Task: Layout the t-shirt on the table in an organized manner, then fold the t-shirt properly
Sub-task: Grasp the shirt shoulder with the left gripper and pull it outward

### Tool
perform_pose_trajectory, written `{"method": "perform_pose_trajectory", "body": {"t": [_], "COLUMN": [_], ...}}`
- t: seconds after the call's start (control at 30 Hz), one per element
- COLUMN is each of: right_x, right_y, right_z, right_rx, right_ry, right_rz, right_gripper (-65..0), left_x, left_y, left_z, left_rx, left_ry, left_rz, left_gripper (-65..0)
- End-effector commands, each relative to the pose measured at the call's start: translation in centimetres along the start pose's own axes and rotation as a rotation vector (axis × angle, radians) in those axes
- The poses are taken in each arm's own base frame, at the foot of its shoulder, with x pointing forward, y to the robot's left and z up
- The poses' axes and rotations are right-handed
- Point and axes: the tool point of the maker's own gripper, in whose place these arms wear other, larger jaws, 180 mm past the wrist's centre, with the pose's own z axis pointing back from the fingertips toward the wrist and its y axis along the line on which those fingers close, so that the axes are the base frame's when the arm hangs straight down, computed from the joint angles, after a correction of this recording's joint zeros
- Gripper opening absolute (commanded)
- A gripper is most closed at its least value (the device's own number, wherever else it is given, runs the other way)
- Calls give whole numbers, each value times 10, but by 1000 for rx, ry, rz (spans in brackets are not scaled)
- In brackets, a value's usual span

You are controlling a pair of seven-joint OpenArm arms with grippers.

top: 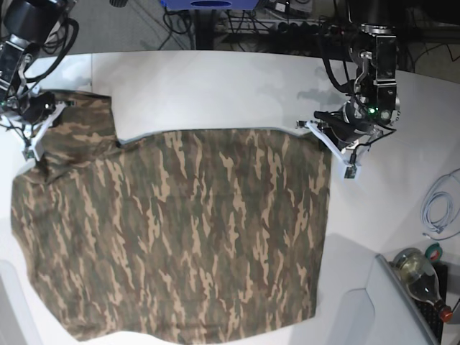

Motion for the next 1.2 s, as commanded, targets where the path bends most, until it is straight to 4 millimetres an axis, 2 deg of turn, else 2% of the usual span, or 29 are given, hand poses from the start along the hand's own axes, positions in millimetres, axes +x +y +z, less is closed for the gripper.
{"method": "perform_pose_trajectory", "body": {"t": [0.0, 0.3, 0.53, 0.6, 0.73, 0.83, 1.07, 1.17], "right_x": [-1, -1, -1, -1, -15, -28, -50, -52], "right_y": [-3, -3, -3, -3, -3, 12, 59, 66], "right_z": [2, 1, 1, 1, 4, 9, 24, 27], "right_rx": [-10, -8, -8, -8, -15, -9, 25, 30], "right_ry": [13, 13, 14, 14, 41, 75, 108, 116], "right_rz": [9, 9, 8, 8, 12, 15, 66, 98], "right_gripper": [-624, -624, -624, -624, -624, -624, -624, -624], "left_x": [17, -16, -30, -27, -31, -30, -26, -26], "left_y": [3, 15, 46, 53, 60, 64, 55, 55], "left_z": [1, -26, -16, -12, -3, -2, -4, -4], "left_rx": [2, 12, 64, 76, 91, 97, 80, 80], "left_ry": [-47, 41, 75, 72, 73, 71, 57, 56], "left_rz": [-5, 48, 3, -16, -41, -44, -29, -27], "left_gripper": [-650, -650, -650, -650, -650, -650, -650, -650]}}
